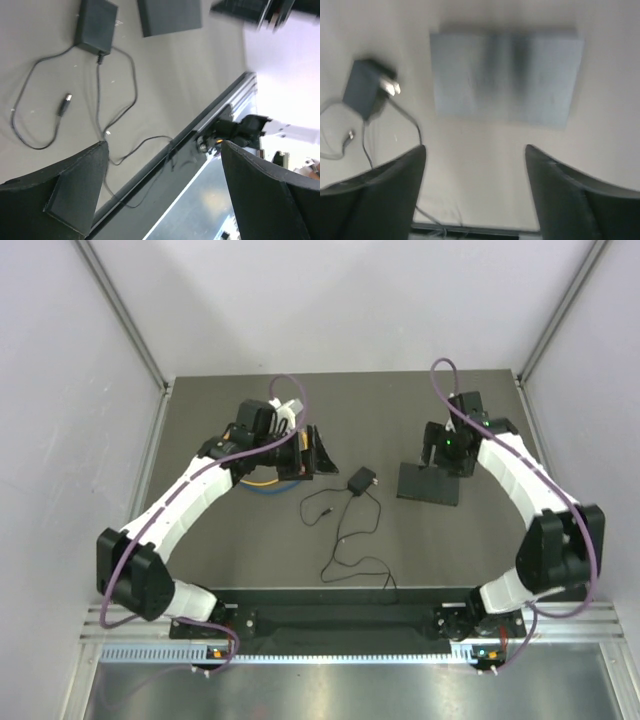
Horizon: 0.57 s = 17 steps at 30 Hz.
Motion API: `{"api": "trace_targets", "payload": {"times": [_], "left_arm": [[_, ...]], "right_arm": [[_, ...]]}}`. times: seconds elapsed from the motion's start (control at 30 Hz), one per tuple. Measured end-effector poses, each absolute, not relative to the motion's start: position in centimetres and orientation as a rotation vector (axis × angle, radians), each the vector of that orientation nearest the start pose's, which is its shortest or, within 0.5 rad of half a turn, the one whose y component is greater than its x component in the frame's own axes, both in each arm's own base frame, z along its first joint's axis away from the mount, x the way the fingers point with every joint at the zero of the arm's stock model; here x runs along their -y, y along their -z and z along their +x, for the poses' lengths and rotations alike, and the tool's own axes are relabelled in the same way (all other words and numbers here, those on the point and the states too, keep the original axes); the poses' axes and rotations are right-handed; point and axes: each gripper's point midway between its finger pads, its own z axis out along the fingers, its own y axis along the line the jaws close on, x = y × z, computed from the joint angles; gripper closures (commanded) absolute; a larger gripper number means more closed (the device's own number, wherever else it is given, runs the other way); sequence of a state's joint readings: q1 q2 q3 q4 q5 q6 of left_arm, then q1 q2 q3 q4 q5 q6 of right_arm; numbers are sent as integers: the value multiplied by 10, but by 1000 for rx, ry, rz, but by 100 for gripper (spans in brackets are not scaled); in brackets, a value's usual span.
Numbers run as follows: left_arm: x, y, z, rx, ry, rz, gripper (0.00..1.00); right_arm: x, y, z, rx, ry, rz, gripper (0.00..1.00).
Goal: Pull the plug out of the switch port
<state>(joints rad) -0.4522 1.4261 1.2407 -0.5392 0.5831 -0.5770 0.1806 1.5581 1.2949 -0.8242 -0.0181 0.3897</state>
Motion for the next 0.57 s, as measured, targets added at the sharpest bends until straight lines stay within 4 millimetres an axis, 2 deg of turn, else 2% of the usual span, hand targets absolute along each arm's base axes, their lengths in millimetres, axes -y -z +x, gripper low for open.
{"api": "trace_targets", "payload": {"times": [0.03, 0.17, 0.3, 0.43, 0.57], "left_arm": [[264, -228, 277, -2417, 1182, 173, 2], [257, -232, 261, -2359, 1223, 132, 2], [243, -244, 232, -2296, 1279, 67, 2], [232, -263, 192, -2144, 1429, 15, 2], [226, -260, 159, -2004, 1630, -66, 2]], "right_arm": [[-83, -136, 329, -2645, -217, 264, 1], [-86, -134, 279, -2618, -226, 247, 0], [-89, -126, 238, -2619, -261, 279, 0], [-90, -135, 215, -2579, -300, 311, 0], [-94, -149, 194, -2484, -413, 326, 0]]}}
